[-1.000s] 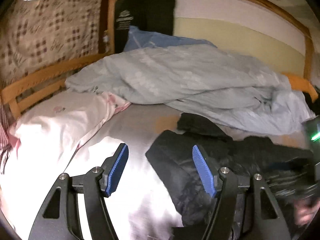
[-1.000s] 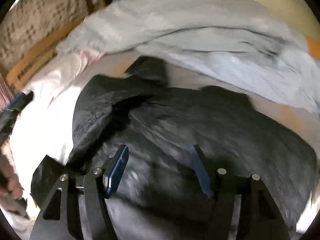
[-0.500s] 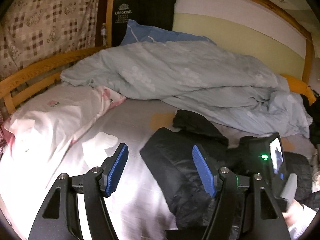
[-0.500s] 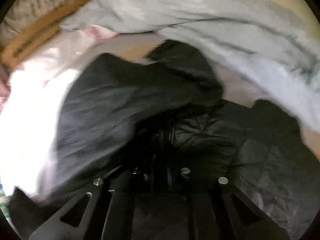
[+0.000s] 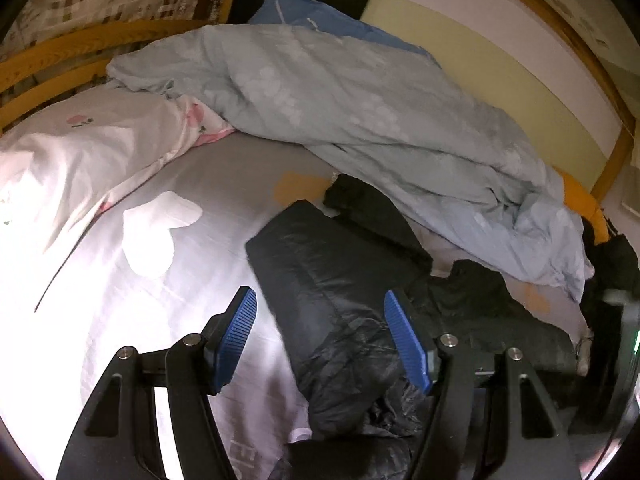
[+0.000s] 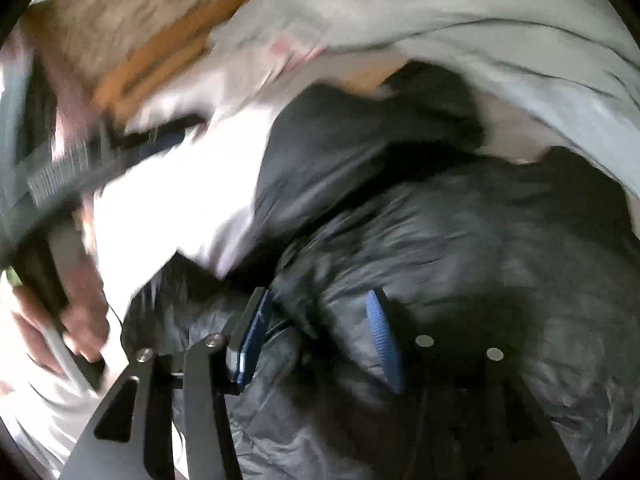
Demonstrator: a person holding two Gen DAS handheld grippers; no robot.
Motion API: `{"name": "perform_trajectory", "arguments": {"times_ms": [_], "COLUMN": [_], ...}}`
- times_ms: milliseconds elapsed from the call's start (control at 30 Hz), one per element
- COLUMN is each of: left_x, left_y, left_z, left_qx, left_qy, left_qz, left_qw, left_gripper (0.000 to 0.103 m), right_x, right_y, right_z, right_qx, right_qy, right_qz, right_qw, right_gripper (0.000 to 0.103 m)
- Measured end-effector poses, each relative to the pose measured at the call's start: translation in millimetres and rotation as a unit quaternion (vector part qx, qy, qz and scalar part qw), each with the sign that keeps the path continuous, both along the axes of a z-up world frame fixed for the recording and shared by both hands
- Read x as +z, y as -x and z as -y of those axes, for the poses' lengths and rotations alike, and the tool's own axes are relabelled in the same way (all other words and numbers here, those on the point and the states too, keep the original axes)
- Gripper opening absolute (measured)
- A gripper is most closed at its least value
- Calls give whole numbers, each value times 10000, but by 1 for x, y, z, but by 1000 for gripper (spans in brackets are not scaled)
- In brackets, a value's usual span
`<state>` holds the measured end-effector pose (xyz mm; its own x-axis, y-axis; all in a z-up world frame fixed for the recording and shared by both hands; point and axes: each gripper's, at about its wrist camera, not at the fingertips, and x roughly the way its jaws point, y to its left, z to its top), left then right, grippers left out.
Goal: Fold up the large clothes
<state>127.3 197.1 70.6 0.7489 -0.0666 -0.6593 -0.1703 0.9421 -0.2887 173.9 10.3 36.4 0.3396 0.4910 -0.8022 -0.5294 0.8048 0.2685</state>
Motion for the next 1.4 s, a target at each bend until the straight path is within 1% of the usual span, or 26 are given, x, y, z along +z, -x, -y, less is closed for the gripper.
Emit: {"name": "perform_trajectory", "arguments": {"times_ms": [67, 100, 167, 200, 300, 367, 467, 500, 533, 600, 633, 667, 700, 767, 800, 867, 900, 967, 1033, 1100, 1133, 1167, 1233, 1300, 1367, 1400], "left_x": [-5, -10, -26, -37, -64, -77, -85, -87, -90, -96, -95, -94, -94, -95, -95, -94, -93, -92, -89, -81, -74, -66, -48, -32, -26, -26], "left_y": [-4, -7, -19, -25, -35, -40, -41, -41, -43, -45, -45, -44, -43, -43, -44, -43, -43, -43, -41, -39, -36, -33, -23, -12, -1, 4], "left_z": [8, 13, 24, 32, 52, 59, 57, 56, 55, 51, 49, 48, 47, 47, 47, 47, 46, 44, 43, 43, 45, 48, 56, 68, 77, 81], "left_qx": [-269, -458, -956, -1021, -910, -861, -810, -833, -810, -778, -766, -767, -761, -742, -737, -703, -688, -669, -638, -670, -762, -893, -1118, -1359, -1585, -1720], "left_qy": [119, 255, 691, 698, 64, -205, -317, -392, -477, -372, -324, -317, -316, -327, -332, -308, -287, -243, -168, -37, 66, 133, 35, -80, -97, -35], "left_qz": [-98, -190, -577, -860, -1405, -1659, -1729, -1712, -1746, -1838, -1838, -1828, -1825, -1837, -1840, -1853, -1855, -1845, -1837, -1687, -1576, -1448, -1152, -880, -802, -800], "left_qw": [9995, 9984, 9913, 9886, 9859, 9822, 9811, 9809, 9801, 9792, 9794, 9796, 9798, 9796, 9796, 9797, 9798, 9803, 9808, 9834, 9845, 9853, 9870, 9868, 9840, 9818], "left_gripper": [66, 66, 67, 67, 66, 66, 66, 69, 69, 69, 69, 69, 69, 69, 69, 69, 69, 69, 69, 67, 67, 67, 67, 67, 67, 67], "right_x": [15, 21, 30, 32, 28, 18, -11, -22, -35, -55, -61, -65, -62, -42, -27, 5, 15, 45, 61, 66, 66, 65, 57, 48, 33, 23], "right_y": [-18, -27, -53, -64, -101, -126, -160, -169, -179, -192, -194, -197, -199, -190, -179, -142, -126, -75, -44, -16, 3, 12, 33, 49, 67, 74], "right_z": [15, 18, 16, 11, -11, -35, -55, -60, -66, -71, -65, -60, -50, -33, -26, -16, -13, 5, 28, 54, 68, 78, 102, 124, 139, 145], "right_qx": [-373, -512, -670, -663, -364, -205, -187, -230, -280, -444, -480, -589, -964, -1352, -1412, -1397, -1320, -1217, -1371, -1672, -1845, -1893, -2034, -2185, -2262, -2231], "right_qy": [136, 258, 658, 831, 1178, 1499, 1895, 2032, 2210, 2488, 2468, 2390, 2196, 1647, 1507, 1595, 1605, 1625, 1588, 1623, 1650, 1659, 1671, 1541, 1542, 1572], "right_qz": [398, 579, 892, 973, 991, 1047, 970, 960, 937, 887, 790, 641, 575, 807, 1024, 1456, 1584, 1999, 2113, 2196, 2252, 2262, 2092, 1796, 1567, 1415], "right_qw": [9984, 9967, 9916, 9896, 9874, 9829, 9769, 9741, 9703, 9635, 9646, 9671, 9691, 9737, 9731, 9664, 9653, 9586, 9546, 9474, 9423, 9410, 9418, 9467, 9490, 9516], "right_gripper": [52, 52, 52, 52, 52, 52, 52, 52, 52, 51, 41, 10, 3, 3, 3, 3, 3, 3, 3, 3, 3, 3, 3, 3, 3, 4]}}
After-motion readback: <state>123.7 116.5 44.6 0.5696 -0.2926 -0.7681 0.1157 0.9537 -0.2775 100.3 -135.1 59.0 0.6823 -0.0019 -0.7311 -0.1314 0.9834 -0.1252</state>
